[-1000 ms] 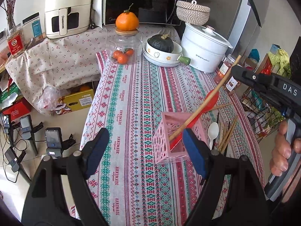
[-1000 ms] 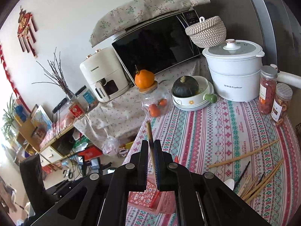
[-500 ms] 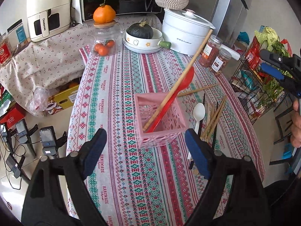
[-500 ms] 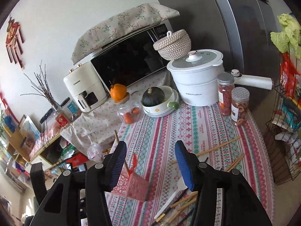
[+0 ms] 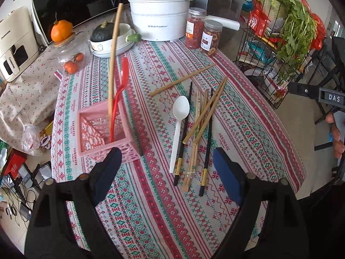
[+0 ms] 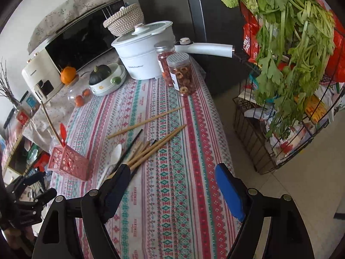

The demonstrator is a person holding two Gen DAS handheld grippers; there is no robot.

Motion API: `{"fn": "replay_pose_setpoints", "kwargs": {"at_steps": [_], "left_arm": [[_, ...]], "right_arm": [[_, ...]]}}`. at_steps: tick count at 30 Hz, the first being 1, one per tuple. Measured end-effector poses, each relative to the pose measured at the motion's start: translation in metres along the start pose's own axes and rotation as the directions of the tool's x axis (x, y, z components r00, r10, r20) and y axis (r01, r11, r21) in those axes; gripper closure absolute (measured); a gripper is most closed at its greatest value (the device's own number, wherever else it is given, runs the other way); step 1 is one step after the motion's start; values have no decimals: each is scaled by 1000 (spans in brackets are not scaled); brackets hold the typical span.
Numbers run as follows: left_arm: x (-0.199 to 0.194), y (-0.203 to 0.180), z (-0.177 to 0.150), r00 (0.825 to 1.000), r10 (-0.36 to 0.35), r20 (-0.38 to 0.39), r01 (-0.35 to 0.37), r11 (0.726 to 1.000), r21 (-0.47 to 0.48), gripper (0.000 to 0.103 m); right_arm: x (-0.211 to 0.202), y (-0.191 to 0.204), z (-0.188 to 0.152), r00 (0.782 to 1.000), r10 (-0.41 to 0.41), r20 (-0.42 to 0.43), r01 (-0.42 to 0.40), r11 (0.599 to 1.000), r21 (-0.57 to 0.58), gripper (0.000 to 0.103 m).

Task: Organize utensils
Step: 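Move the left gripper to the bamboo chopsticks and grasp one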

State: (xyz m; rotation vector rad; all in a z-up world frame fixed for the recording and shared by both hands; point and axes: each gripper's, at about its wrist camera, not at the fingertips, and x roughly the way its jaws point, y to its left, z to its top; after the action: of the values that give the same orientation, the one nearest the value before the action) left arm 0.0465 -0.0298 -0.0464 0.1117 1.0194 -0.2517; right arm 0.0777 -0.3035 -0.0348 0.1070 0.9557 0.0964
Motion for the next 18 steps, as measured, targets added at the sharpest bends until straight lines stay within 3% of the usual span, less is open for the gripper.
{"fn": "replay_pose_setpoints", "kwargs": {"at_steps": [9, 12, 14, 16, 18], "left_arm": [[59, -60, 53, 993, -84, -82, 89, 994, 58, 19], [86, -72, 74, 991, -96, -98, 102, 993, 64, 41], [106, -75, 86, 986, -113, -125, 122, 991, 62, 73], [127, -78, 96, 979, -133, -158, 141, 989, 40, 88], [144, -83, 105, 972, -157, -173, 164, 986, 25, 90]], "right_arm": [[17, -31, -12, 995, -66, -80, 65, 998, -16, 20], [26, -37, -5, 992, -80, -99, 79, 997, -22, 20], [33, -40, 1, 990, -94, -103, 92, 995, -26, 20], [39, -44, 5, 989, -97, -113, 95, 995, -20, 20], [44, -48, 10, 988, -92, -125, 91, 996, -9, 20]]}}
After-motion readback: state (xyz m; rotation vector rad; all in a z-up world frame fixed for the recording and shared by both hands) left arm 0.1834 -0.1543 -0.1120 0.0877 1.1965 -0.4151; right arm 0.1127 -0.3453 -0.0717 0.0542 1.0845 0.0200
